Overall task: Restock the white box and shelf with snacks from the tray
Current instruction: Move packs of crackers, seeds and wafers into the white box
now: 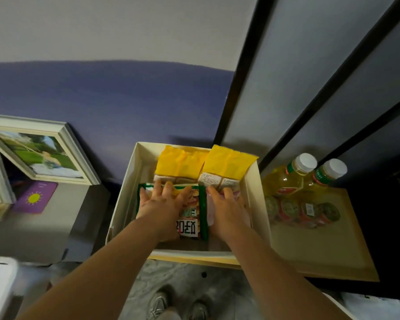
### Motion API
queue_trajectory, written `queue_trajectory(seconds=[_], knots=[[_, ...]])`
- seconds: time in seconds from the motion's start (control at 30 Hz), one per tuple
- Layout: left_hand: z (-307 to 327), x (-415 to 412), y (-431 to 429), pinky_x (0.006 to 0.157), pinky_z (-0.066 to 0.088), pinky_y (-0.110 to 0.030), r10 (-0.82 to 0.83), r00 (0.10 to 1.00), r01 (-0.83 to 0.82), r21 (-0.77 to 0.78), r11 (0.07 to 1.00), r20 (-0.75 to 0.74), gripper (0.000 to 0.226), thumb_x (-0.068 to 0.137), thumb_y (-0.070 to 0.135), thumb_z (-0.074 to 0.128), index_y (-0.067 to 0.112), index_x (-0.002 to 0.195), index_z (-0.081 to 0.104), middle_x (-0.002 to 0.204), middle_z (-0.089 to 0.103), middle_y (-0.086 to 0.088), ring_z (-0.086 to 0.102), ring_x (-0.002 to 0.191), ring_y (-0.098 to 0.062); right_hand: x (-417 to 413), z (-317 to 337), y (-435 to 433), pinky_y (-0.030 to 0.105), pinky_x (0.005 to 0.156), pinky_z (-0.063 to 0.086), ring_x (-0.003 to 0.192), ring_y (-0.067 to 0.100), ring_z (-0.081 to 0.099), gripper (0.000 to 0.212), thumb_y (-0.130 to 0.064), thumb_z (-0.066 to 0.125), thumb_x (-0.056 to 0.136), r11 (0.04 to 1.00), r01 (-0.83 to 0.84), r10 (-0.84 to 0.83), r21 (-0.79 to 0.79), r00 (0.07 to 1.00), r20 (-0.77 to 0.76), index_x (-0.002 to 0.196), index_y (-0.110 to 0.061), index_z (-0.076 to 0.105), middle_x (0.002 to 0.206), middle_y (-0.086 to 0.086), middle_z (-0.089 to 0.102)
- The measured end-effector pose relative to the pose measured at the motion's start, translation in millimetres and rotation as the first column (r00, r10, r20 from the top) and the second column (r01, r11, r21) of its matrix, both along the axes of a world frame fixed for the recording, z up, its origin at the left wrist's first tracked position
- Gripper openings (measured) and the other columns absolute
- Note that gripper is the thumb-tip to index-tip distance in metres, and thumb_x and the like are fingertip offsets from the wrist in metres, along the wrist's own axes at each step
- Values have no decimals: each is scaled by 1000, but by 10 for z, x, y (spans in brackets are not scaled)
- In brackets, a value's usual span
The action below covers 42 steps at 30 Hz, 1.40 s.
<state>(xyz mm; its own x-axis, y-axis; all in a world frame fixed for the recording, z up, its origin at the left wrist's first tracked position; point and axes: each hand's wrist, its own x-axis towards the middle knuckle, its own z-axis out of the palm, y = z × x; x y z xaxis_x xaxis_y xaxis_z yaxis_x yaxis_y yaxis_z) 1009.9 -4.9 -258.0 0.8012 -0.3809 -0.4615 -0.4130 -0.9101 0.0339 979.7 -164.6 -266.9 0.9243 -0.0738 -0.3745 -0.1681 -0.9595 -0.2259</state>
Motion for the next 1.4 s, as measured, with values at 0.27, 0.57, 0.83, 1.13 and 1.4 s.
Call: queue_trajectory(seconds=[0.27, 0.57, 0.83, 1.13, 1.4], knots=[[-164, 31, 17, 107, -1, -61, 5, 1000, -5, -3, 1000, -28, 101, 77, 39, 66, 37, 143, -10, 154, -4, -12, -13, 139, -35, 26, -119, -24, 50, 104, 31, 130, 38, 27, 99, -36, 77, 69, 1000, -5, 4, -24, 998, -56, 143, -35, 10, 144, 7, 26], [-210, 15, 3, 106, -2, -63, 21, 999, -20, 28, 999, -29, 103, 78, 34, 68, 37, 143, -12, 152, -21, -9, -21, 136, -38, 75, -150, -77, 49, 105, 28, 132, 42, 21, 99, -26, 74, 75, 1000, 11, -13, -22, 991, -131, 144, -35, 5, 149, 9, 17], [-256, -39, -64, 105, -5, -61, 37, 998, -35, 40, 999, -51, 103, 80, 30, 67, 35, 143, -15, 152, -23, -8, -23, 136, -36, 14, -62, -76, 50, 108, 20, 136, 42, 12, 105, -37, 75, 72, 993, -95, 83, -64, 983, -165, 145, -29, 1, 153, 11, 6], [-254, -54, -51, 106, -10, -56, 32, 999, -30, 75, 997, -20, 97, 82, 36, 64, 36, 143, -11, 154, -15, -8, -19, 137, -35, 8, -84, -59, 52, 109, 21, 135, 43, 9, 103, -38, 78, 69, 996, -87, 87, 5, 980, -179, 145, -28, 9, 153, 9, 7], [-118, -118, -172, 108, -12, -49, 33, 999, -32, 101, 994, -12, 100, 81, 45, 61, 31, 143, -17, 152, -20, -11, -20, 137, -34, 0, -28, -115, 55, 111, 17, 137, 44, 5, 99, -40, 74, 72, 996, -80, 85, 36, 982, -167, 145, -29, 7, 154, 9, 4]])
